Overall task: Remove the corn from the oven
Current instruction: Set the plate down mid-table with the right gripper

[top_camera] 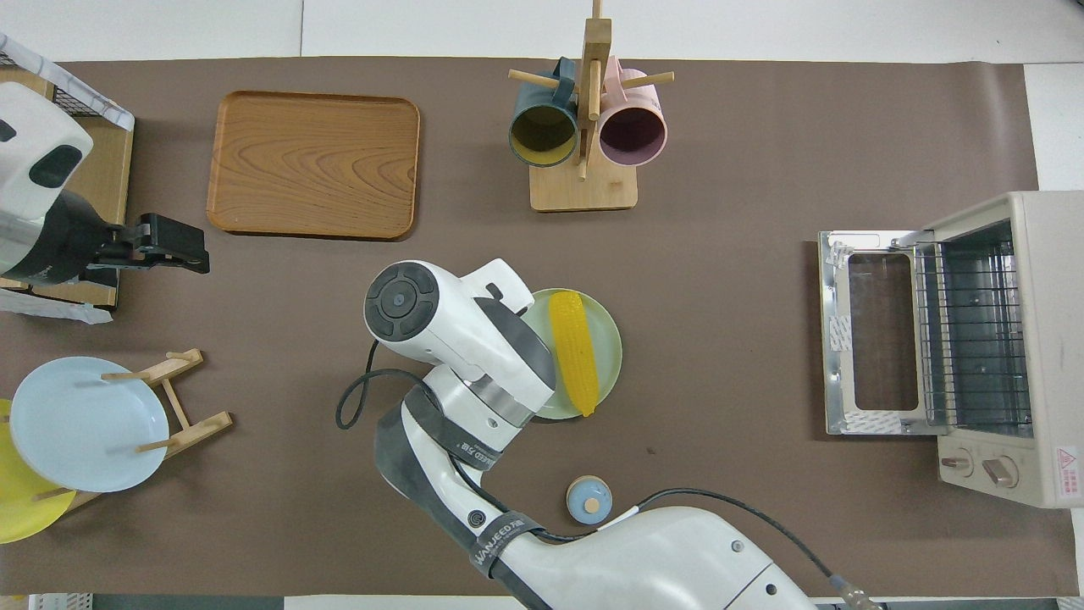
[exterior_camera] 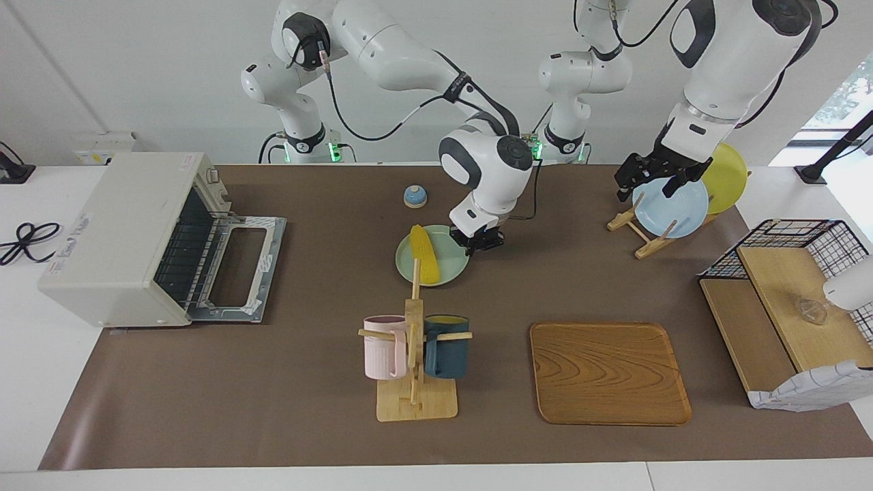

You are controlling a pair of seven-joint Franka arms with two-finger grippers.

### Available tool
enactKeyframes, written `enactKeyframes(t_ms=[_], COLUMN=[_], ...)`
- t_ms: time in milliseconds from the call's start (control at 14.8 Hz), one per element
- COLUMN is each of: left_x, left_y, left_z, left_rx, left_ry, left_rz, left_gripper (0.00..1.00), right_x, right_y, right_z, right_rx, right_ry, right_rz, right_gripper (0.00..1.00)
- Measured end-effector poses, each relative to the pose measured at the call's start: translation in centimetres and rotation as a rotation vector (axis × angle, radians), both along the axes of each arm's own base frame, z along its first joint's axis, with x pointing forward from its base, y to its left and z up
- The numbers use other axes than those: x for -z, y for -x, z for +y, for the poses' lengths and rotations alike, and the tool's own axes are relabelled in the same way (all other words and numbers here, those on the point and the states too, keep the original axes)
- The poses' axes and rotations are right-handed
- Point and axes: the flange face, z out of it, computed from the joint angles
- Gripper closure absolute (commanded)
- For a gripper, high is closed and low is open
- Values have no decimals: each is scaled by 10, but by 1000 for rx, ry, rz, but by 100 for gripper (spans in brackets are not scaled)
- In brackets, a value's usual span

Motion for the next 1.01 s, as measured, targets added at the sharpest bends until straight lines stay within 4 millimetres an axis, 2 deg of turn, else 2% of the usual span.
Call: enactKeyframes(t_ms=[135,202,269,471,539,741,1010], left_x=[0,0,0,-1,-1,-1,-2], left_y=[0,0,-1,-2,-2,-2,-3], left_z=[0,0,1,6,6,3,1], left_rx=[0,-1,-1,-11,-11,-7,-3], left_ry=[0,0,1,1,1,2,4], left_rz=[-2,-3,-6,-9,-10,-16,-23], left_gripper=[0,0,0,0,0,0,0], right_x=[10,12,11,-1,-10,-39,-63], right_y=[-6,-9,-12,-12,-12,-12,-5], right_z=[-9,-13,-15,-10,-7,-11,-32], right_rx=[32,45,52,46,40,-37,-120], right_ry=[-28,-38,-45,-67,-77,-58,77], right_rz=[10,12,10,-12,-22,-64,-68], right_gripper=[63,32,19,8,0,0,2])
